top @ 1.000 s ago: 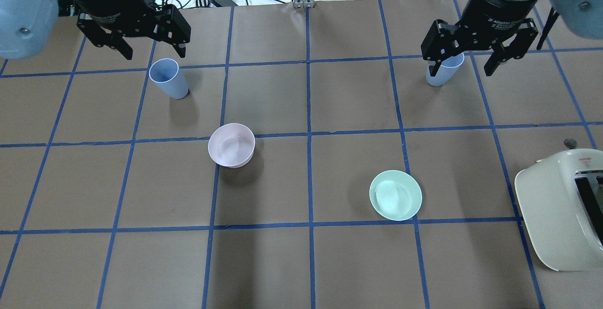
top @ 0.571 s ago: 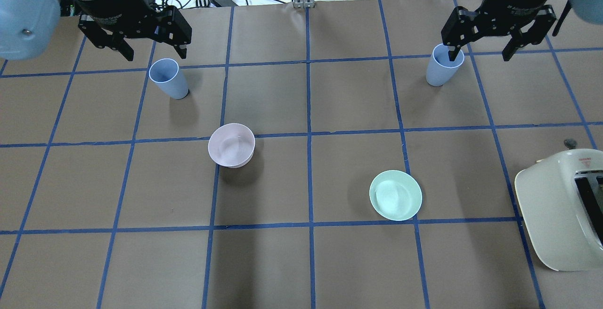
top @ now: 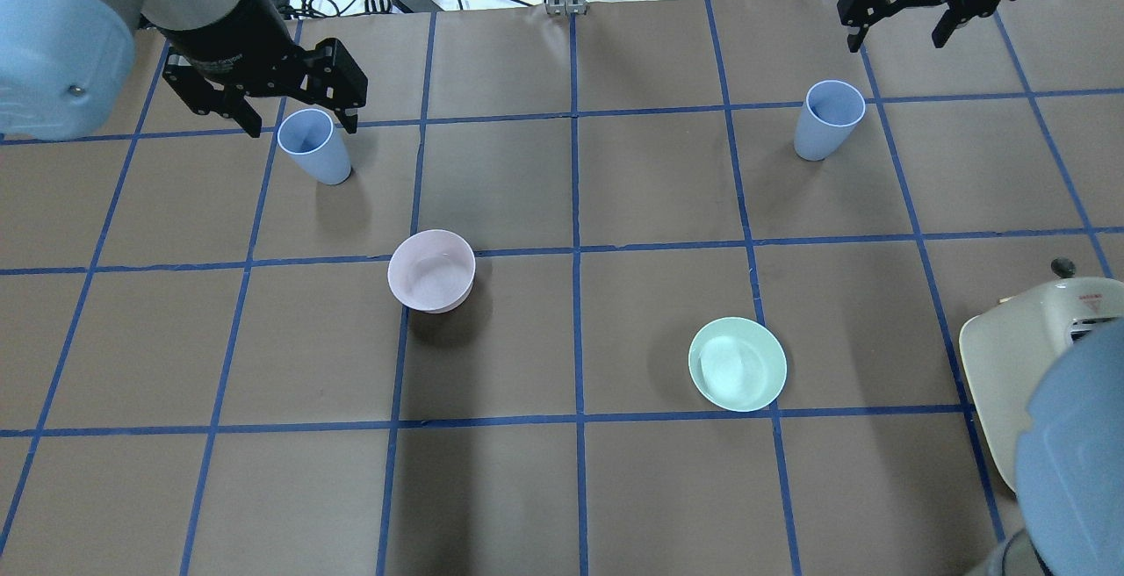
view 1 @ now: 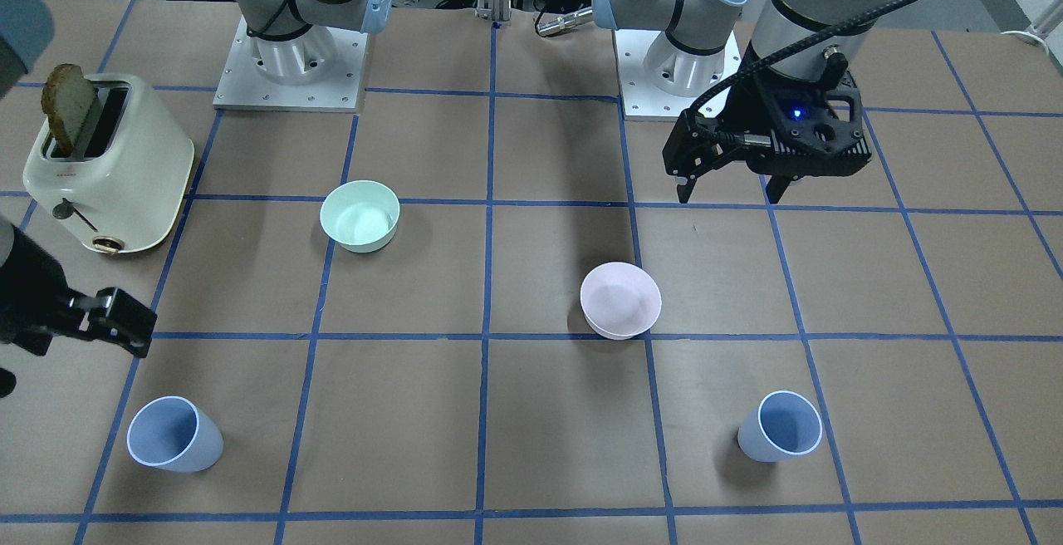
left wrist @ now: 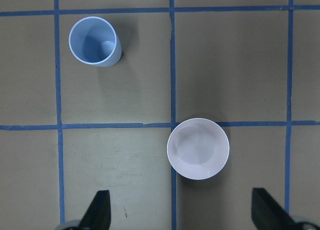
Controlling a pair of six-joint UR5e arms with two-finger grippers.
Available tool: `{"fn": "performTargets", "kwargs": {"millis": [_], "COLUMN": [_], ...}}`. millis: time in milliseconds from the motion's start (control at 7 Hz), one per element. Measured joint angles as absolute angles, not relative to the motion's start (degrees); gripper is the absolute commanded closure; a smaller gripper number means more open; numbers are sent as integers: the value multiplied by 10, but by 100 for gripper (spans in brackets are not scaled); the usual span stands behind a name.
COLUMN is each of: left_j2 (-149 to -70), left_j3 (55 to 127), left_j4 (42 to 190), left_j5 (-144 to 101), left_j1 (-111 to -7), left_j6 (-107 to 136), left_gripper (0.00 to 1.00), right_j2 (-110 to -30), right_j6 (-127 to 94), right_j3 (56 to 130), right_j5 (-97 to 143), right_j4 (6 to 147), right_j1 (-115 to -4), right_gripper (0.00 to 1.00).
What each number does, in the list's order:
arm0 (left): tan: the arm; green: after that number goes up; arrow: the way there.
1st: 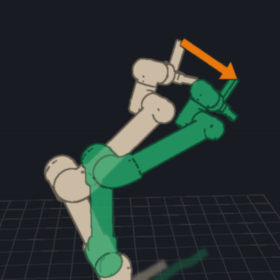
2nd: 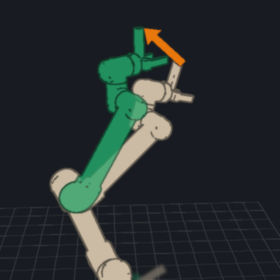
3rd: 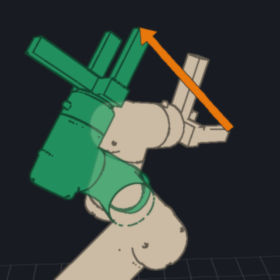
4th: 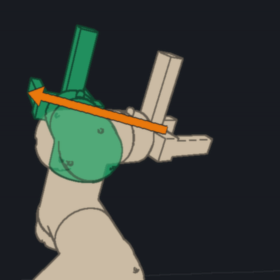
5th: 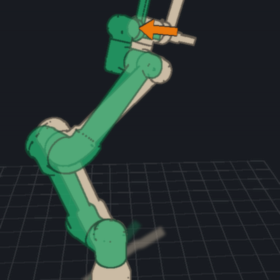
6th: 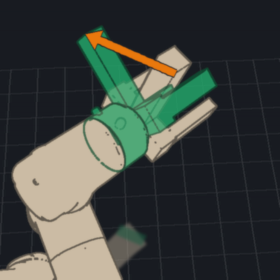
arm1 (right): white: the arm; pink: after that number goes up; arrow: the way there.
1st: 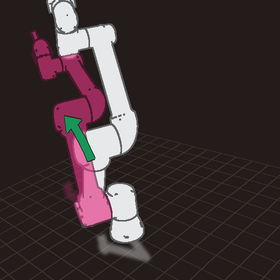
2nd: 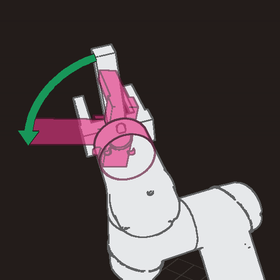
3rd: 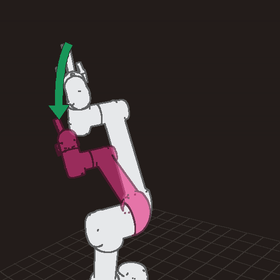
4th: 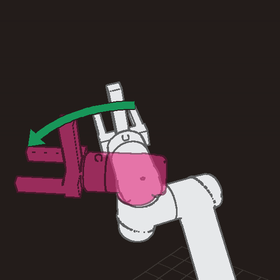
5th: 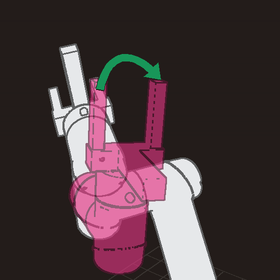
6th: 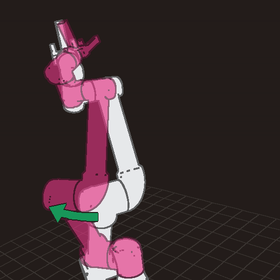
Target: Stack blue cups with both arms
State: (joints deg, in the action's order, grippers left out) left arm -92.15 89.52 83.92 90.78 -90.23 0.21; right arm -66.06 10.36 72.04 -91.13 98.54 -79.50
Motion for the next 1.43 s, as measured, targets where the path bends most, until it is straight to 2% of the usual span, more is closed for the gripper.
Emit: {"fn": "performTargets", "kwargs": {"millis": [429, 1000, 1143, 1286, 1429], "left_j2": [-951, -1114, -1155, -1185, -1205], "left_j3": [896, 838, 834, 833, 833], "left_j4": [789, 735, 692, 661, 639], "left_j5": [908, 949, 968, 975, 980], "left_j1": [-898, -887, -886, -885, -883], "left_j6": [-16, -100, -113, -118, -123], "left_gripper": [0, 0, 5, 6, 6], "right_j2": [-575, -529, -523, -519, -517], "right_j6": [128, 134, 133, 134, 135], "right_j3": [702, 703, 706, 708, 711], "right_j5": [-911, -908, -908, -908, -908], "right_j4": [1050, 1055, 1051, 1050, 1048], "right_j1": [-783, -765, -765, -765, -765], "right_gripper": [0, 0, 2, 25, 59]}}
